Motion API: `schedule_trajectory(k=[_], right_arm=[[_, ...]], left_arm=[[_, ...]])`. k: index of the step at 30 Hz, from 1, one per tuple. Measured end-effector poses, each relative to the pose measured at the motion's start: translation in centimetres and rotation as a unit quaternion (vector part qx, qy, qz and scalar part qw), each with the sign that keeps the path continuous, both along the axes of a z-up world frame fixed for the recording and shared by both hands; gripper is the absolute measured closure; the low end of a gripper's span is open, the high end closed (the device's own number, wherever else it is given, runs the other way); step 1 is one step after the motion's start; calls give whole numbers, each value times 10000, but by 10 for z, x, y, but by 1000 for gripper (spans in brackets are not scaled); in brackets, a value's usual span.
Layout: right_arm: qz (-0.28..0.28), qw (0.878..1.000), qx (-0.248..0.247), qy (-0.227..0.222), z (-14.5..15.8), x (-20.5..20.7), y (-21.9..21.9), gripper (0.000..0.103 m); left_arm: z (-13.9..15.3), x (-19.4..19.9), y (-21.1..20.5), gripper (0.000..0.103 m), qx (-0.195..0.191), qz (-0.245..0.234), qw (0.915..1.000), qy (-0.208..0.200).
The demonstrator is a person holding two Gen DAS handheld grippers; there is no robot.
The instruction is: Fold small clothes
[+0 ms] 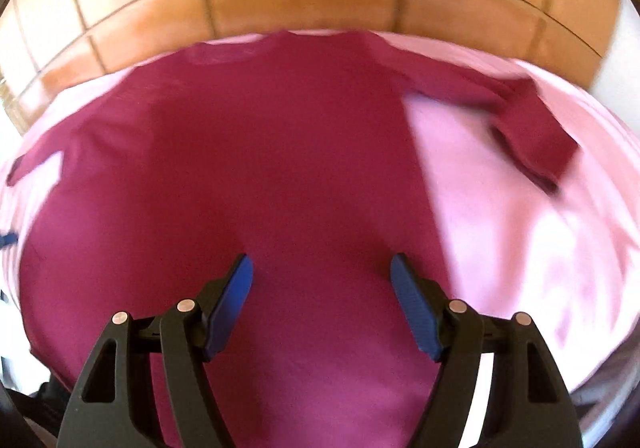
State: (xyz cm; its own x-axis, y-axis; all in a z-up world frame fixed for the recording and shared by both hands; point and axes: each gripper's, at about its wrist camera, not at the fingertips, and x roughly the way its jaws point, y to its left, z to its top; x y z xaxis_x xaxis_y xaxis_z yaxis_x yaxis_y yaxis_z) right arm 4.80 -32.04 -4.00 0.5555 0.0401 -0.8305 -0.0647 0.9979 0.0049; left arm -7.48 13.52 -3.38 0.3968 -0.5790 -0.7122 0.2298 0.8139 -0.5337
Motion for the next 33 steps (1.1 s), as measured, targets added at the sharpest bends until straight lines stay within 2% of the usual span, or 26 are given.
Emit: schedule_trajectory(k=[2,3,6,7,9,10,11,13,15,17,18,20,21,22,23,24,25,27,30,33], right_arm=[[-16,9999,54,88,-2,-12,-9,32],[15,9999,104,122,-3,-19,-13,32],[161,9996,112,214,-4,-41,-11,32],[192,9995,112,235,-4,-45,-10,35],[236,9993,93,267,-7,-50,-11,62],[303,9990,130,316,-7,-53,-12,82],[345,9988,149,329,-6,-53,-12,97],[391,9985,139,351,-3,-54,-16,100],[414,9980,282,379,2,-59,-19,100],[449,9978,259,407,3,-64,-22,101],[440,9977,251,459,1,-65,-24,101],[417,9968,294,607,-7,-65,-28,100],[403,9967,368,599,-6,-64,-29,99],[351,9968,445,558,-3,-62,-31,85],[254,9975,474,449,1,-60,-35,64],[94,9987,449,237,8,-55,-41,58],[-9,9991,419,84,12,-53,-45,56],[-274,9990,259,-223,22,-40,-56,55],[-634,9954,-154,-702,30,-11,-72,51],[-830,9910,-607,-856,24,35,-86,51]], left_arm=[[-13,-12,-18,46,-49,-189,9996,216],[-19,-19,-24,56,-82,-193,9994,277],[-23,-35,-35,93,44,-274,9994,227],[-22,-32,-33,95,35,-222,9995,200],[-16,-37,-35,96,-3,-143,9999,90],[-13,-34,-35,97,-14,-138,9999,55],[-13,-32,-35,97,-21,-145,9999,40],[-13,-35,-37,97,88,-106,9999,59],[-18,-38,-34,101,461,-19,9989,109],[-18,-30,-40,100,426,-30,9987,282],[-16,-30,-42,100,537,-69,9982,269],[-8,-26,-45,94,713,-19,9973,146],[0,-20,-46,88,730,71,9973,18],[6,-17,-44,78,731,147,9972,-97],[16,-10,-43,73,738,286,9965,-280],[21,-5,-43,60,753,385,9956,-410],[29,3,-44,50,777,529,9935,-644],[35,21,-53,46,783,603,9914,-853],[30,56,-79,46,835,654,9904,-890],[20,84,-108,46,867,665,9904,-851]])
